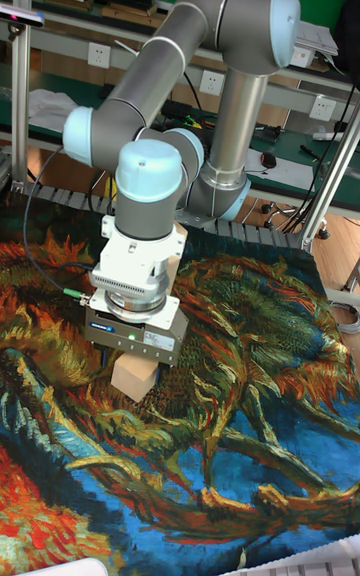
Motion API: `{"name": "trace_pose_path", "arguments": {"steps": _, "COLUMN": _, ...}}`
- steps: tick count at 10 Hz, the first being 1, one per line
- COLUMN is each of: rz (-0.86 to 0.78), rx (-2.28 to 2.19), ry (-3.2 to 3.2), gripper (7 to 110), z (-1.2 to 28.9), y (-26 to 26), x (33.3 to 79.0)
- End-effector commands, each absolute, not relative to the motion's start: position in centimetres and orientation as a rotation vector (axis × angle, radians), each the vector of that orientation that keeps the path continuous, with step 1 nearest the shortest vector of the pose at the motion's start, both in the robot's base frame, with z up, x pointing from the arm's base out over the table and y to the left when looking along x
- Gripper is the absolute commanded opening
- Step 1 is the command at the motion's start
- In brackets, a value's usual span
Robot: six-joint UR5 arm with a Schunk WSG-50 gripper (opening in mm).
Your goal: Stack the blocks in a vertical line of five
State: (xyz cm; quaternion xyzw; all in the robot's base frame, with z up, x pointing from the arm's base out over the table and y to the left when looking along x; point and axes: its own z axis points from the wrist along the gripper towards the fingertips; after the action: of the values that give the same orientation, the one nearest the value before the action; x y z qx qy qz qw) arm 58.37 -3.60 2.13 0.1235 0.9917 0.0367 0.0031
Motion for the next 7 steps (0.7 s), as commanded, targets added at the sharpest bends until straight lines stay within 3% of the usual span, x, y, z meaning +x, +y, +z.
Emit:
{"name": "trace_pose_path", "arguments": {"steps": 1, "rz": 0.133, "rx": 0.381, "ry": 3.109, "gripper": 88, "z": 2.08, "y": -3.82, "x": 58.21}}
{"name": "trace_pose_path", "arguments": {"steps": 7, "rz": 0.155, "rx": 0.419, "ry": 3.107, "gripper": 88, "z": 1.98, "y": -3.49, "x": 58.25}}
